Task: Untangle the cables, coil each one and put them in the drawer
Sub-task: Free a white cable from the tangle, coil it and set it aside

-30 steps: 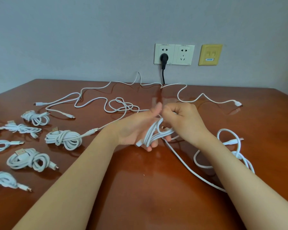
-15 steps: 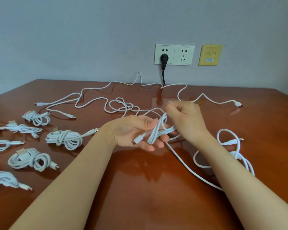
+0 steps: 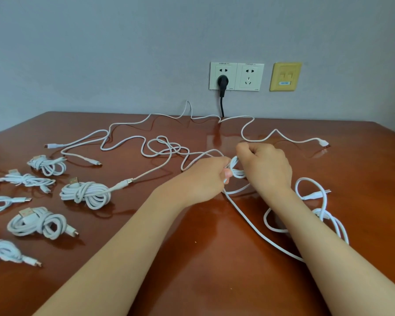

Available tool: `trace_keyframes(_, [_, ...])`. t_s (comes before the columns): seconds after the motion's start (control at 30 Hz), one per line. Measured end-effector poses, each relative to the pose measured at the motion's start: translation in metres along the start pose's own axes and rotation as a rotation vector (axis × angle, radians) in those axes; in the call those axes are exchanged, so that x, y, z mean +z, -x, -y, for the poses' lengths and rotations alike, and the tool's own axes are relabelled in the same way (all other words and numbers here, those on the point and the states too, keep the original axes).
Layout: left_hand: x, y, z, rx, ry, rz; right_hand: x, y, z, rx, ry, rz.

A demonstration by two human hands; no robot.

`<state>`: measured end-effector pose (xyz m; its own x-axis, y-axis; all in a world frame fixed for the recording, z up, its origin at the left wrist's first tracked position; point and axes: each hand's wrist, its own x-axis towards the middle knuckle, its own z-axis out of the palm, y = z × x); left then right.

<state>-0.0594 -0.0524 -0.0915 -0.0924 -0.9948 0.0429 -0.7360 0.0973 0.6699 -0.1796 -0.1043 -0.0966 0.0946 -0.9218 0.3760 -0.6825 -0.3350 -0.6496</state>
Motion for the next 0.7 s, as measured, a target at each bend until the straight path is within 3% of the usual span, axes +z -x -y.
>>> trace_keyframes(0.27, [0.007, 0.003, -0.009, 0.080, 0.116, -0.097, -0.001, -0.003, -0.001, 0.096, 0.041, -0.100])
trace_keyframes(0.4, [0.017, 0.004, -0.010, 0.053, 0.032, -0.196, 0.000, -0.001, -0.001, 0.098, 0.090, -0.100])
trace_keyframes(0.5, [0.018, 0.004, -0.011, 0.002, 0.119, -0.254, 0.000, -0.001, 0.001, 0.088, 0.097, -0.072])
trace_keyframes(0.7, [0.008, 0.002, -0.008, -0.062, 0.212, -0.216, -0.007, -0.005, 0.001, 0.084, 0.004, 0.075])
